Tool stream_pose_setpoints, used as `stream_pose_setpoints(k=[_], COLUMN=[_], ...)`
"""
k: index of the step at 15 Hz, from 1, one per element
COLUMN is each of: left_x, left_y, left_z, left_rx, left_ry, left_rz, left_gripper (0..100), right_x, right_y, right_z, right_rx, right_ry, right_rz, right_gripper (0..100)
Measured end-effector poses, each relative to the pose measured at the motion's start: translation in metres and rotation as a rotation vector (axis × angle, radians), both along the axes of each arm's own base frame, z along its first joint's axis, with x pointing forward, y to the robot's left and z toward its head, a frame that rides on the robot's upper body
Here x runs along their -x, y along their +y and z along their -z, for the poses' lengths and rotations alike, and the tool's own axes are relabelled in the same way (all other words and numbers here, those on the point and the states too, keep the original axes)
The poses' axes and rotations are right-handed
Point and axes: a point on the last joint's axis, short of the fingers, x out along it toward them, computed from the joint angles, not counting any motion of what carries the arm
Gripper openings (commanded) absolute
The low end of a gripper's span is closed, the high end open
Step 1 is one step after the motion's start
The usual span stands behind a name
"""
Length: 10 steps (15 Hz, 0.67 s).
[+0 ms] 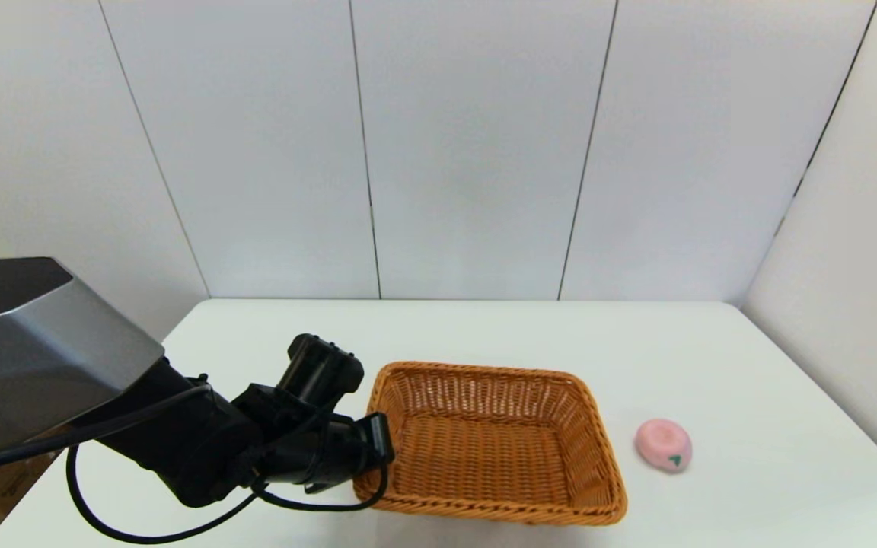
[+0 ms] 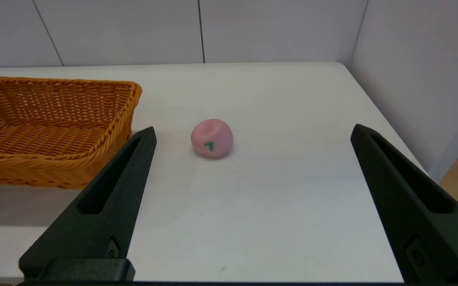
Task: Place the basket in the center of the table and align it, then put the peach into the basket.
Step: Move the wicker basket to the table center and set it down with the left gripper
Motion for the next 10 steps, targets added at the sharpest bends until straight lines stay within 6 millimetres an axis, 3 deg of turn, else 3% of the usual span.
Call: stream_pose_setpoints(k=[10], left_x=[-0.006], left_y=[-0.0029], left_z=[0.0053], left_rx=[0.032], left_ry=[-0.018], left_rz=[-0.049], left_gripper=[0], right_x=[0.0], right_y=[0.0], right_z=[0.0], right_rx=[0.0], right_ry=[0.0], right_rz=[-0.001], right_gripper=[100])
